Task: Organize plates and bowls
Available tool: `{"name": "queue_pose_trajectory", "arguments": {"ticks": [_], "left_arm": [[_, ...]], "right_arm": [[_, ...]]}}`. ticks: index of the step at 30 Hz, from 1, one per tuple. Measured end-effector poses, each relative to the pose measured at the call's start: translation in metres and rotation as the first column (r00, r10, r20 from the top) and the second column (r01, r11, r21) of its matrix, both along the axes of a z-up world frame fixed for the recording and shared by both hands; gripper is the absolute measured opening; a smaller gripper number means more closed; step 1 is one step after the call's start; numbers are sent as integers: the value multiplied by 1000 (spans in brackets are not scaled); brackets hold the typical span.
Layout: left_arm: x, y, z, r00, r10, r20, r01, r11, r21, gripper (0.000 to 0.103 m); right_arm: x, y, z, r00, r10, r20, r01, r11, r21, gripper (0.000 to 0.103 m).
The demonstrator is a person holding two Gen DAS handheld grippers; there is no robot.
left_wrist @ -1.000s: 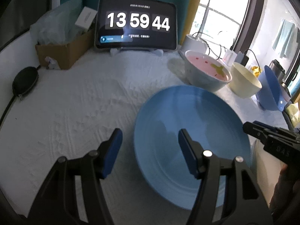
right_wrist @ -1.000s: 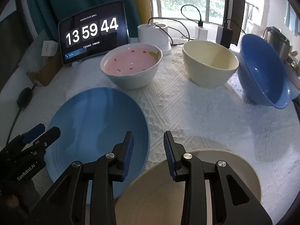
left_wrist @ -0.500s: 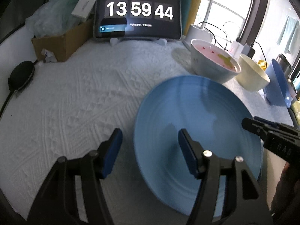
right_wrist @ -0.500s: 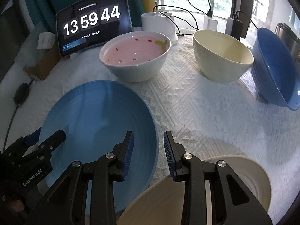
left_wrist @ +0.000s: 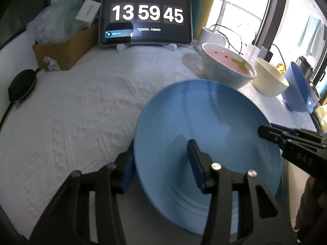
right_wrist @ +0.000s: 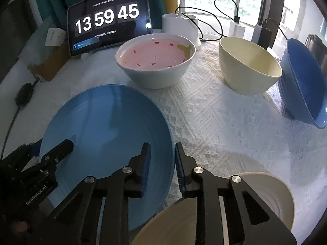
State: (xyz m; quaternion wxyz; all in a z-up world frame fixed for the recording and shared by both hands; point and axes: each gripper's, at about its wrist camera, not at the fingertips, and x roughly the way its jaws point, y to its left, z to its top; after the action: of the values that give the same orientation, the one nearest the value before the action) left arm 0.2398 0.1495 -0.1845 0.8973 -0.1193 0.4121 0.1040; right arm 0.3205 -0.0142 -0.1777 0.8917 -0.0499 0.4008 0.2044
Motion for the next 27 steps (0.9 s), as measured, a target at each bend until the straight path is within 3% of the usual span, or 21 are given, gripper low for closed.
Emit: {"name": "queue_pose_trajectory", "arguments": {"ticks": [14,27], "left_arm": [[-24,-1,33,996,9,86,-10,1000,8,49],[-45,-39,58,988,-70,139,66,997,29,49]], "right_arm": [[-25,-4,25,998,-2,71,-1,999,38,24],[-57,-42,39,990,-74,116,64,994,85,24]]}}
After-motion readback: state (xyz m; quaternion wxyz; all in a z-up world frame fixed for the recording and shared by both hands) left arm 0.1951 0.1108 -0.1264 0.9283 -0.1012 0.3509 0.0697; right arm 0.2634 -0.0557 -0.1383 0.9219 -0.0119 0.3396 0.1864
